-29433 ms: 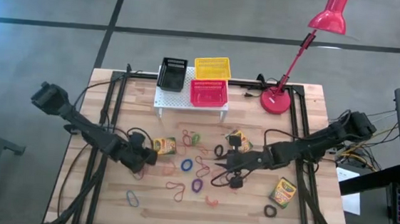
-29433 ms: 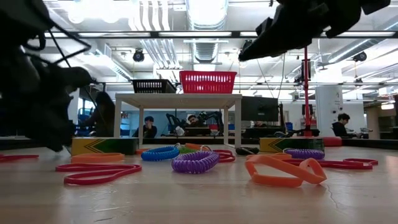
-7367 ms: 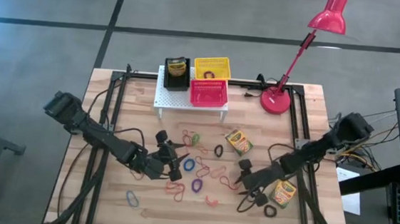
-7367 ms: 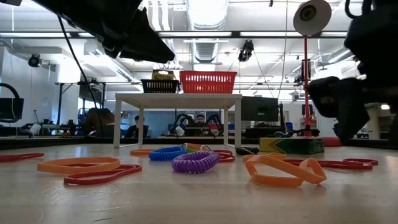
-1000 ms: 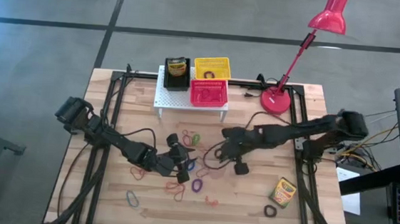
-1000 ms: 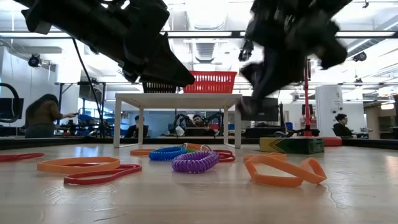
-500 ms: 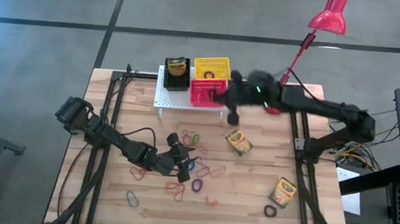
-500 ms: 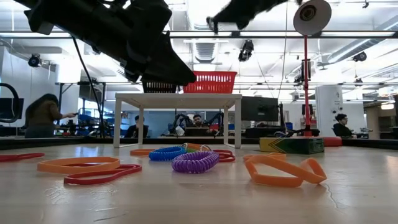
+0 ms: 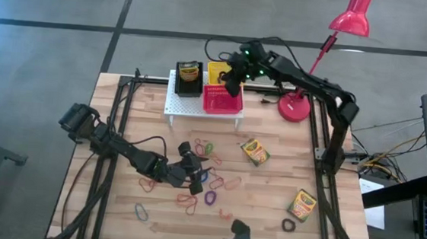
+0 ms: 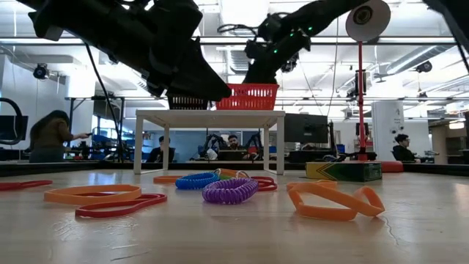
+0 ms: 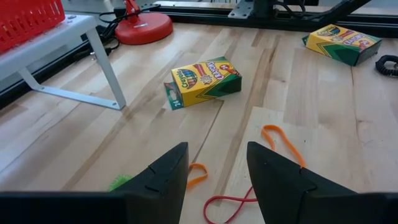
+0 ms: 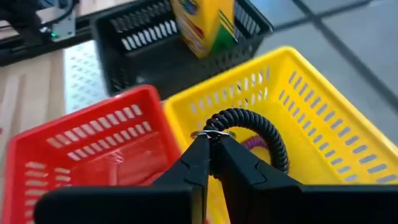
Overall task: Pick & Place Office Desk Supplies
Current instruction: Put the black spring keychain into the yellow bin on the shelf, then put the crayon box into the black bin on the shelf
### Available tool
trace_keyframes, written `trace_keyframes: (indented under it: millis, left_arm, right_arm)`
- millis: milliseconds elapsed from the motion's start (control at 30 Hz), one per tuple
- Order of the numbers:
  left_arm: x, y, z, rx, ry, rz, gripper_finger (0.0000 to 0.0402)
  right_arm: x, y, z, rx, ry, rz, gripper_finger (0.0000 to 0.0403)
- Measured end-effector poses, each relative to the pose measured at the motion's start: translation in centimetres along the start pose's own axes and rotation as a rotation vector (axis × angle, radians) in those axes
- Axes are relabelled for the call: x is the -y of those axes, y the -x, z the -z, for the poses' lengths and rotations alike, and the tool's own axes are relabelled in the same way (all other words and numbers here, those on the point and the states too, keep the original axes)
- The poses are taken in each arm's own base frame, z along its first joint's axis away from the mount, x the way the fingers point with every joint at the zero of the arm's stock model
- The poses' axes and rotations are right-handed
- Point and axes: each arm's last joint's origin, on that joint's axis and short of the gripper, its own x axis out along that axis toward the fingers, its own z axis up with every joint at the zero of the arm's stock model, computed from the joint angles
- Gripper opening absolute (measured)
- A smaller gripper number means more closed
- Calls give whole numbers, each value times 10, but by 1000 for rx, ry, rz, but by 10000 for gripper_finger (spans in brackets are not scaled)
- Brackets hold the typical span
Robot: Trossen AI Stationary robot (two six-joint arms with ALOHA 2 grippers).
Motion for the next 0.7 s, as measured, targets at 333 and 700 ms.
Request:
trace_keyframes:
  millis: [333,700]
  left_arm:
    - [0,0,0,0,0,0,166]
    - [0,0,0,-1,2,3,166]
  right_arm:
    - [10,-4,-2,-65,-62,15,155]
    - [-37,79,2,-133,57,-29,195]
